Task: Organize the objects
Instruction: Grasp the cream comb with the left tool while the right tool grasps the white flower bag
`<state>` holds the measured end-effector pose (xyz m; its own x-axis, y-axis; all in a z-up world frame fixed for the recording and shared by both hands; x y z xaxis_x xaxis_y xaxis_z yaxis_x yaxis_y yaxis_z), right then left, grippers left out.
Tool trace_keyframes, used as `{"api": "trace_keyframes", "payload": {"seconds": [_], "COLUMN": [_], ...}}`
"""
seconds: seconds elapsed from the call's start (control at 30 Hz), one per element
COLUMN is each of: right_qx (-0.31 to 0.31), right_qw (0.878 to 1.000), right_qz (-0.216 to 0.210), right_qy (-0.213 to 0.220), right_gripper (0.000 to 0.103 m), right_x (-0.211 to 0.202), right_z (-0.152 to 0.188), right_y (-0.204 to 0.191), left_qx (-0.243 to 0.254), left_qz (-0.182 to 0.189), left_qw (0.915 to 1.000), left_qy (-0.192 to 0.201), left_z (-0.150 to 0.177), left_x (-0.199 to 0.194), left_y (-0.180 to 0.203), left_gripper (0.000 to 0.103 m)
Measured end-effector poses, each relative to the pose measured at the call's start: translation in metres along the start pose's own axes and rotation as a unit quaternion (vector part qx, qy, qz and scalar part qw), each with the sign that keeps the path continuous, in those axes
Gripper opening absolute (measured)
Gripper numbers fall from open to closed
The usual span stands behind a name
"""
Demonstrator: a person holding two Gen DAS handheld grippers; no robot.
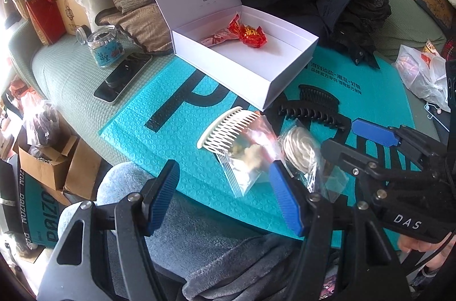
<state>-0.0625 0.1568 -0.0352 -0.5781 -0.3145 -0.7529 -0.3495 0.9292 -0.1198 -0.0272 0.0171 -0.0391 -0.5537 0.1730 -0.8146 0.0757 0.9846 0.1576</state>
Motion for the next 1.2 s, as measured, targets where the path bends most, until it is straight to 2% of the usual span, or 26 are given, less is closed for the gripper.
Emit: {"api": "trace_keyframes", "payload": {"seconds": [0.4,0.53,0.63,0.77,0.97,1.2], "right_qx": [-0.009,-0.01,-0.019,-0.032,-0.027,-0.039], "right_qw": [0.999,0.998,0.997,0.996,0.994,0.994], "right_qz": [0.007,0.002,0.004,0.009,-0.003,-0.007], "right_qy": [-0.045,-0.062,-0.071,-0.084,-0.101,-0.105], "right_gripper": [0.071,0.078,0.085,0.085,0.085,0.085], "right_x": [0.037,0.049,0.058,0.071,0.083,0.089], "right_z": [0.016,0.018,0.019,0.021,0.021,0.019], "right_y": [0.011,0.015,0.015,0.015,0.019,0.019], "left_qx": [-0.012,-0.012,0.006,0.026,0.013,0.029], "left_qz": [0.027,0.038,0.052,0.05,0.095,0.09], "left_qw": [0.999,0.9983,0.9976,0.9971,0.9916,0.991], "left_qy": [-0.035,-0.042,-0.045,-0.051,-0.087,-0.095], "left_z": [-0.003,-0.008,-0.011,-0.019,-0.031,-0.04], "left_x": [0.041,0.056,0.066,0.08,0.107,0.132], "left_y": [-0.01,-0.015,-0.015,-0.017,-0.027,-0.034], "left_gripper": [0.064,0.064,0.064,0.064,0.064,0.064]}}
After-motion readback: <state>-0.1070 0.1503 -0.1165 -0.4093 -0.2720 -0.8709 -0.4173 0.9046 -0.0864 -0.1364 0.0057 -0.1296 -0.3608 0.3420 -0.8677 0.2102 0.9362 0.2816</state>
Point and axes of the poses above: each gripper's, at about its wrist camera, not at the fingertips, and x roughly the way its jaws point, y to its right, z to its underside, the point moved 3 cm from there along x, roughly the way its jaws point, and after that the axes turned 6 degrees about z, right-handed, at the moved point
